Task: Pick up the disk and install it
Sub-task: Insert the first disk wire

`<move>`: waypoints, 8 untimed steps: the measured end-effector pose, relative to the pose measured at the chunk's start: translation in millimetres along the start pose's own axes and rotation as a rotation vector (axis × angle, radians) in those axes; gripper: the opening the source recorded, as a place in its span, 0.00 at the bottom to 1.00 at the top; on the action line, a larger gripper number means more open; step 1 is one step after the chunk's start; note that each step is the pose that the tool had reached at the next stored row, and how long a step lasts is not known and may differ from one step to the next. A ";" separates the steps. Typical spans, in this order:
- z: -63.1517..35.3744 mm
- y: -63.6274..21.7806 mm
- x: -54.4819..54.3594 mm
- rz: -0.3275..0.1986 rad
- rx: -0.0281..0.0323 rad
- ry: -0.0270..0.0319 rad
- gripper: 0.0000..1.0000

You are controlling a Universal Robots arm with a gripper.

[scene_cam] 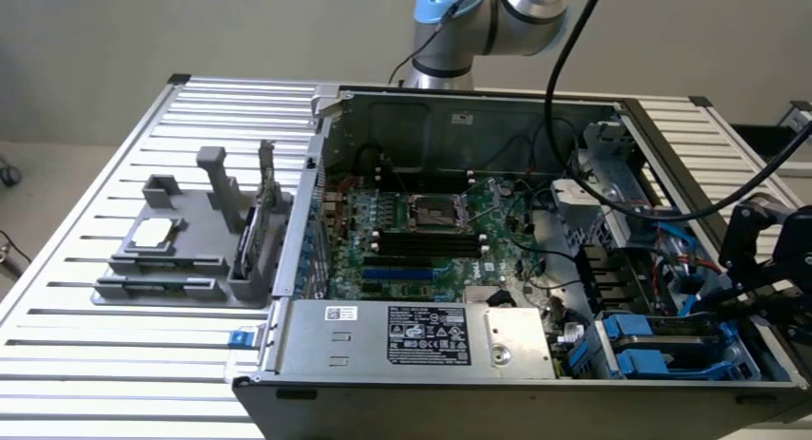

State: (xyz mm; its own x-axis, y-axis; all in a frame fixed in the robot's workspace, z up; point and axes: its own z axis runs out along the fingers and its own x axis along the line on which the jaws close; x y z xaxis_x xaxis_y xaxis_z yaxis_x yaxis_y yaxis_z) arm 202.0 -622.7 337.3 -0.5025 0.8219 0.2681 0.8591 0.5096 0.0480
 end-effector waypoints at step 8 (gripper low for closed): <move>2.2 -1.9 0.4 0.005 -0.0122 -0.0023 0.23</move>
State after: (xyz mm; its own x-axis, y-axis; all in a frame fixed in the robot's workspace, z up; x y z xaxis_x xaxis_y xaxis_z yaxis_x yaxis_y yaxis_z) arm 199.9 -622.8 335.1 -0.4982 0.8252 0.2662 0.8628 0.5021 0.0583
